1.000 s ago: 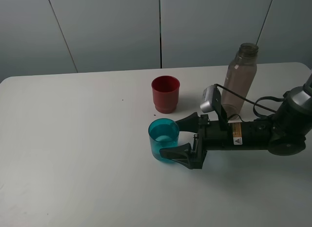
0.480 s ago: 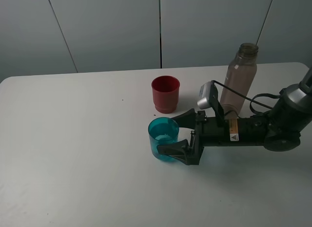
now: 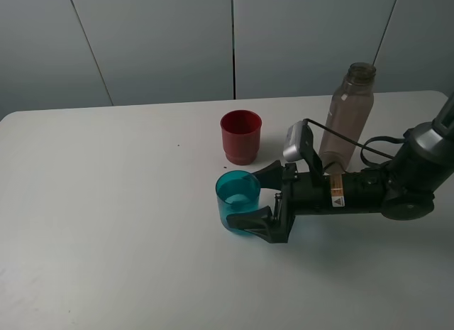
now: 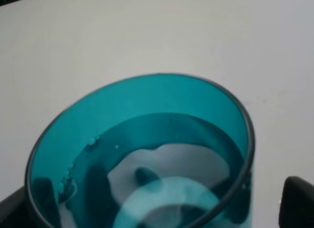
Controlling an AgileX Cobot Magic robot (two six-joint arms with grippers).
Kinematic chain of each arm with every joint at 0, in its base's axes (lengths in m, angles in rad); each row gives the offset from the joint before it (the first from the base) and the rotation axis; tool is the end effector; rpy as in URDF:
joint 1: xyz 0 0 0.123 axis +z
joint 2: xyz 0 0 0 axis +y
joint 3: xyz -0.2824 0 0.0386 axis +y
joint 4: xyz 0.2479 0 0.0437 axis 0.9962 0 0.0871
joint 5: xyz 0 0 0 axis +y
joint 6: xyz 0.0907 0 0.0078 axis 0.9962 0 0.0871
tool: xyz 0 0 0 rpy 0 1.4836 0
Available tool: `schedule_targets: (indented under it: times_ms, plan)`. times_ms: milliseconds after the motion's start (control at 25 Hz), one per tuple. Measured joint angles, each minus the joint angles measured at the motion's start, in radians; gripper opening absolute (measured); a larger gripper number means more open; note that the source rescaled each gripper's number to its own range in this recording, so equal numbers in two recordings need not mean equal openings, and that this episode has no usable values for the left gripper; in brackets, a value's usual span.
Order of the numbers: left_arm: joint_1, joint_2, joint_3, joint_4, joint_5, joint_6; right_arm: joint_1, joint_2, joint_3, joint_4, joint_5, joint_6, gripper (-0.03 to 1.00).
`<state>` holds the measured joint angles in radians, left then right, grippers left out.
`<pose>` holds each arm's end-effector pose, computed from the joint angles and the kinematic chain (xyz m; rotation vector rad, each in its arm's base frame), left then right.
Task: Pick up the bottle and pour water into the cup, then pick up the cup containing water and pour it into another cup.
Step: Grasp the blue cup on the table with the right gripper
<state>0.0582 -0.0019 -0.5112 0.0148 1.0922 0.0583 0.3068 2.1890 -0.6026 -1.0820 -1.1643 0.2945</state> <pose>-0.0078 0.0007 0.2777 -0.0010 2.0638 0.0897 0.2415 0.1539 0.0490 -1.1266 1.7646 1.0209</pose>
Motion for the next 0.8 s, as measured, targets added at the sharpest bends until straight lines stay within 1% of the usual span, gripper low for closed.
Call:
schedule_targets:
  times_ms: [800]
  plan:
    - [0.000,0.000,0.000,0.000,0.000,-0.002,0.030,0.000,-0.008,0.000,0.022,0.015,1.00]
